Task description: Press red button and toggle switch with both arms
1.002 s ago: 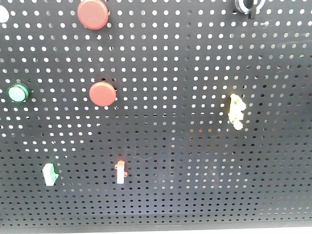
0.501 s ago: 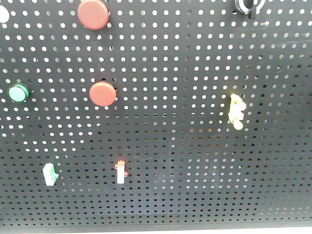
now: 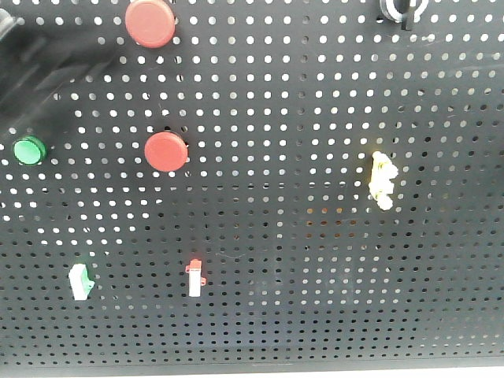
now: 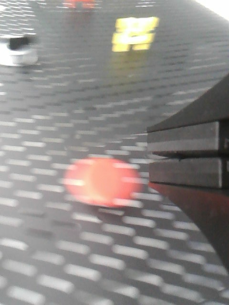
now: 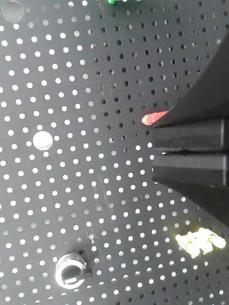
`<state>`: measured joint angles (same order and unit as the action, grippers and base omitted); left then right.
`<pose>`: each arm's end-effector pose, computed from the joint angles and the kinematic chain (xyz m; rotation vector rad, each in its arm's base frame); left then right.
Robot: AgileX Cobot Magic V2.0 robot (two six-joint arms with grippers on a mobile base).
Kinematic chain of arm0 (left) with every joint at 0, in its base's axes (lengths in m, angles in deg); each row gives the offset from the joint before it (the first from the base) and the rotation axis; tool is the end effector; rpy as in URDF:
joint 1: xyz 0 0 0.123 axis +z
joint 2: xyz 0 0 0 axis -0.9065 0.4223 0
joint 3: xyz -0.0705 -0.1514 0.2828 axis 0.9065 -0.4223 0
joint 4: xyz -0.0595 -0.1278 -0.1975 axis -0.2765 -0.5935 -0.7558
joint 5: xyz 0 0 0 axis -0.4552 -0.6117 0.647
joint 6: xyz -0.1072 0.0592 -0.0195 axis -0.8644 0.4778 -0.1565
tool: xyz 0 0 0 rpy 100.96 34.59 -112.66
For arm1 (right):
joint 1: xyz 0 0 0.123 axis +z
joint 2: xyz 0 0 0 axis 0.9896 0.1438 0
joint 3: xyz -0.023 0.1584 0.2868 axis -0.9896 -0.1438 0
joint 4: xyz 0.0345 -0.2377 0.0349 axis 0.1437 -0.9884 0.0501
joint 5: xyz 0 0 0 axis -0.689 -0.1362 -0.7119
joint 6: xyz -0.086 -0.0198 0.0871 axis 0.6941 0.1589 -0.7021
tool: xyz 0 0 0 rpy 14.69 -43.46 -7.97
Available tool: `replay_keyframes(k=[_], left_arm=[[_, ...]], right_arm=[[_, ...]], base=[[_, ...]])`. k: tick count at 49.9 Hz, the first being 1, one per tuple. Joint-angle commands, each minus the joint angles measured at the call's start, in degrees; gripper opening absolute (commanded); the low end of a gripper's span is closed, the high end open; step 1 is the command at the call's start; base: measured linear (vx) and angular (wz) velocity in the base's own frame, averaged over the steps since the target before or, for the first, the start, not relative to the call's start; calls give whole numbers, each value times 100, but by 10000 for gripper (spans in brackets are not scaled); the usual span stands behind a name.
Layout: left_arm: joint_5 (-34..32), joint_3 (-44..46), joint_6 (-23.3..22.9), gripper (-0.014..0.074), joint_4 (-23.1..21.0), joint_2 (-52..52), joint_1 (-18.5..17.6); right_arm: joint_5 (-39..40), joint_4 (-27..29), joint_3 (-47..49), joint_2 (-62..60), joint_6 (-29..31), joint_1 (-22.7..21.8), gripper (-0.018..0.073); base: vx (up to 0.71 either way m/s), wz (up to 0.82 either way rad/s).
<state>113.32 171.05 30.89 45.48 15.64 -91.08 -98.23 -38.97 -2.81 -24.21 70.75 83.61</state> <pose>0.2055 -0.1378 0.5644 0.7142 1.3853 -0.3985 0.0689 0.0056 0.4622 0.0975 1.3820 0.2174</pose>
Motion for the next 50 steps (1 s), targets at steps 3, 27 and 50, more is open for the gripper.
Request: replay_keyframes(k=[3,27,50], left_arm=[[-401,575,-53,1,-201,257,-136],[-803,860,-95,1,-136,895,-130],[-39,855,-637,1,-64,26,-138]], right_arm=[[439,-98,193,65,60,-23,-3],[432,-177,193,168,81,-23,-3],[-530,426,333,241,1401,-23,-3]], base=[[0,0],[0,0],[0,0]])
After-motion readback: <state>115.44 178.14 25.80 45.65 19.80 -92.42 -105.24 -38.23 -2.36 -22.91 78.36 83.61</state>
